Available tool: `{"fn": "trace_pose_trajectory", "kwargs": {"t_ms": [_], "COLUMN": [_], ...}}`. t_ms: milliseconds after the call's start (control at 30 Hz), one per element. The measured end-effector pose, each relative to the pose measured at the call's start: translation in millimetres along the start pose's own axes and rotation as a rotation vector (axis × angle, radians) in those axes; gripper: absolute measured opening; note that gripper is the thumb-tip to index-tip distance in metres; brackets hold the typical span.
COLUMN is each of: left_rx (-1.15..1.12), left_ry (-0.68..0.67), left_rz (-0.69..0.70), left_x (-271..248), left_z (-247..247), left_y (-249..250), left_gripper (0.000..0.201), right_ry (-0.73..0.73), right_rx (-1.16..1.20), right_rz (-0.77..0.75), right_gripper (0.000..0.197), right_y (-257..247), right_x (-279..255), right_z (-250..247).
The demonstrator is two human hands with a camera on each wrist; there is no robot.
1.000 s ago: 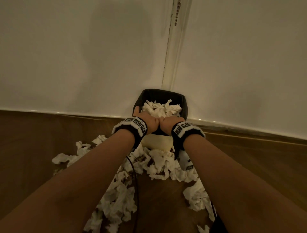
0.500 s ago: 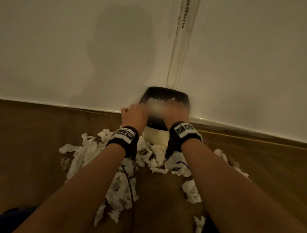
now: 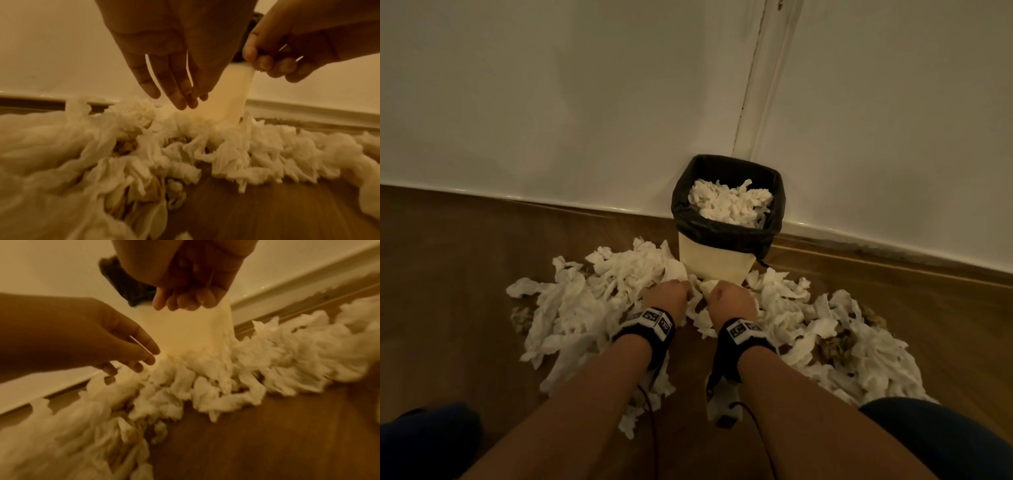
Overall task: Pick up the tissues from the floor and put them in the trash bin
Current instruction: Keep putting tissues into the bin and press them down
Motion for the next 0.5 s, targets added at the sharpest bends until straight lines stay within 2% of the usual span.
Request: {"fn": "trace_pose_trajectory", "kwargs": {"t_ms": [67,200,300,400,500], "left_rx": [0.035,0.148,0.177,0.205,0.111], "left_ry": [-0.016,-0.064,-0.151,-0.120,-0.099], "left_rz": [0.019,0.043,-0.030,-0.068,-0.112], "left_x": [7,26,32,32,33], "left_z": [14,38,53,60,60], "left_y": [2,3,-1,2,-3], "left_gripper": [0.031,0.042,0.041,0.039,0.050], "right_ry": [-0.058,-0.048,-0.042,-0.044,-0.047], "right_rx": [-0.015,0.041,0.096,0.109,0.094], "right_rz": [0.031,0.109,0.208,0.257,0.255], "right_gripper": [0.032,0.032,0.030,0.030,0.031], "right_y": [9,16,26,35,38], "right_x": [1,7,10,10,8], "right_z": [11,16,19,24,27]}}
Point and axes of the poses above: each hand's wrist, its own x-axis towards the middle knuckle, its own z-axis out of the palm, y = z × x, the point moved 3 cm from there along x, towards the middle knuckle, and after that the axes turned 6 degrees about -y, right-handed, at the moved point
